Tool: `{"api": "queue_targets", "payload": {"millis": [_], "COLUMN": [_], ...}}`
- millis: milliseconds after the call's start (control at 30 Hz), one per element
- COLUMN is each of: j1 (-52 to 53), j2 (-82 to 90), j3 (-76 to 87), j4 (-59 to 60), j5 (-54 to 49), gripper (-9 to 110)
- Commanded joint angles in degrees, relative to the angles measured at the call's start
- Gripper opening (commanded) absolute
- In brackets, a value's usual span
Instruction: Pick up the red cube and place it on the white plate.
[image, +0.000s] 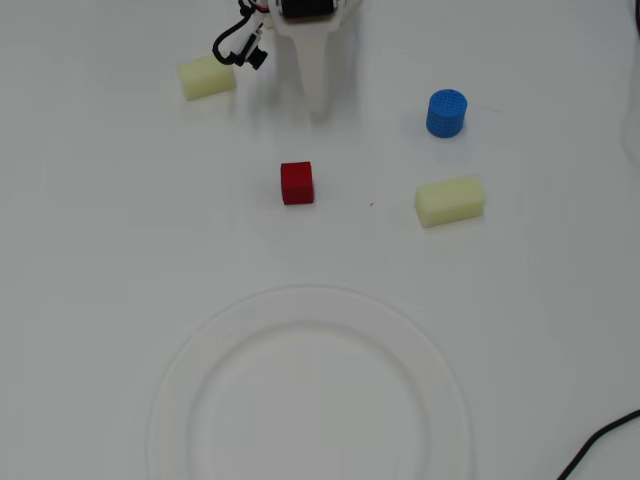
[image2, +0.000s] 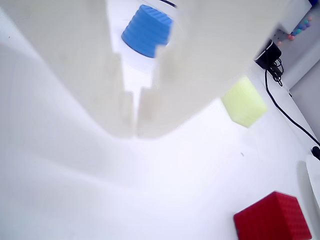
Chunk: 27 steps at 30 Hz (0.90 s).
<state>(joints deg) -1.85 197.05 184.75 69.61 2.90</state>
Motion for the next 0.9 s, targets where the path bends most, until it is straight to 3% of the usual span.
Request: {"api": "queue_targets", "payload": {"millis": [0,600,867], "j1": [0.70,0.97,0.53], "j2": [0.35,0.35,-7.56], "j3": [0.53,-0.09,-11.51], "j4": [-0.18,-1.41,-2.81], "j5": [-0.35,-0.53,0.35], "gripper": [0,0,0]}}
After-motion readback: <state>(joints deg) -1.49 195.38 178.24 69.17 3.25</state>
